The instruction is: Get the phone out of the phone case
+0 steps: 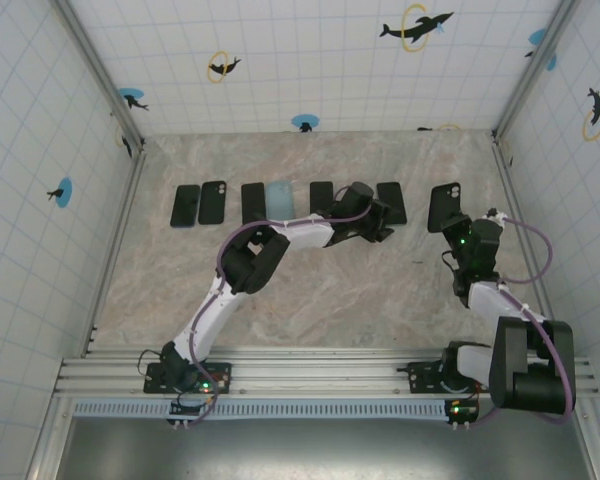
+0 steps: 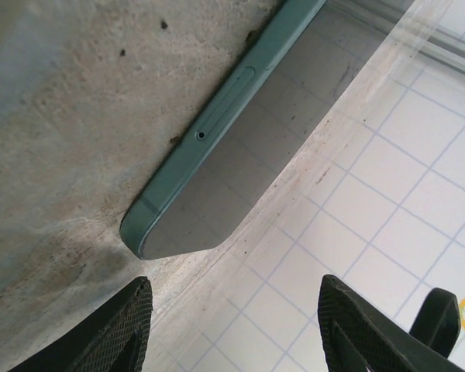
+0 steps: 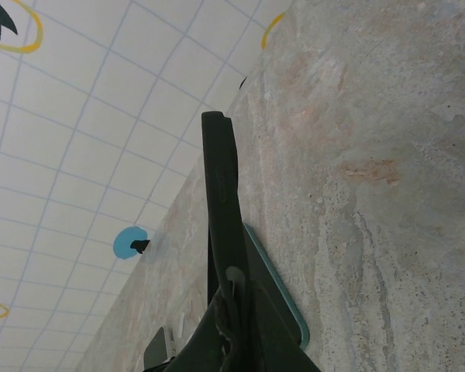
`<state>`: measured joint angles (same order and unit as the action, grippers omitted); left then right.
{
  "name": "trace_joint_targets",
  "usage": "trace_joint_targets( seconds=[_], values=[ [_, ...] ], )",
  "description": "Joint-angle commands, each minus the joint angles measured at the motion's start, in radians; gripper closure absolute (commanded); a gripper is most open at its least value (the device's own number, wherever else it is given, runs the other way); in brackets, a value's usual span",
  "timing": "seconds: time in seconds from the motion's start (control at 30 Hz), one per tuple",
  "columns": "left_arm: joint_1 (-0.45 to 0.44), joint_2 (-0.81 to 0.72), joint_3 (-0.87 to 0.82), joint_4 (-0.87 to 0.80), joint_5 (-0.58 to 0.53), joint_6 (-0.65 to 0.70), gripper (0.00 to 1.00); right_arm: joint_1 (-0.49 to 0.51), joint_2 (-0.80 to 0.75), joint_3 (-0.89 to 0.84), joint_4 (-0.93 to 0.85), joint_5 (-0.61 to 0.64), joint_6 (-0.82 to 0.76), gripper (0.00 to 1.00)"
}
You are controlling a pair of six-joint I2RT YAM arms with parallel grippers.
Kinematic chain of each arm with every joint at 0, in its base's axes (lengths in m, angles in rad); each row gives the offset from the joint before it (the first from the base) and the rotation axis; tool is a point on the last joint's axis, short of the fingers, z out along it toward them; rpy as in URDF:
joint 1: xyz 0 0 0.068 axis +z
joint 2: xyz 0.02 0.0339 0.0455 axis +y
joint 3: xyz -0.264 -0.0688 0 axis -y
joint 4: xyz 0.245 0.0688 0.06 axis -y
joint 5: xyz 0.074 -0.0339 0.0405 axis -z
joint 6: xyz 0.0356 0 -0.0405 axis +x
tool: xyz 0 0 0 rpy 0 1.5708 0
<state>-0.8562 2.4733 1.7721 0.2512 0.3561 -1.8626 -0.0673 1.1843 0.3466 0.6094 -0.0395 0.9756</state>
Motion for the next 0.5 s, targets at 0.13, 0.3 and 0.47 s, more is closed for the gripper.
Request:
trace_joint_targets(
  seconds=[0.13, 0.3, 0.47],
  values=[
    [0.02, -0.062, 0.063, -0.081, -0.007, 0.093, 0.41, -0.014, 0.073, 0.026, 0.069, -0.062, -0.032, 1.0],
    [0.034, -0.112, 0.059, -0.133, -0.009, 0.187, 0.4, -0.02, 0.167, 0.051, 0.14, -0.135, -0.059, 0.99],
    [0.057, -0.247, 0.043, -0.209, -0.051, 0.348, 0.39, -0.034, 0.292, 0.104, 0.194, -0.24, -0.077, 0.98]
  ],
)
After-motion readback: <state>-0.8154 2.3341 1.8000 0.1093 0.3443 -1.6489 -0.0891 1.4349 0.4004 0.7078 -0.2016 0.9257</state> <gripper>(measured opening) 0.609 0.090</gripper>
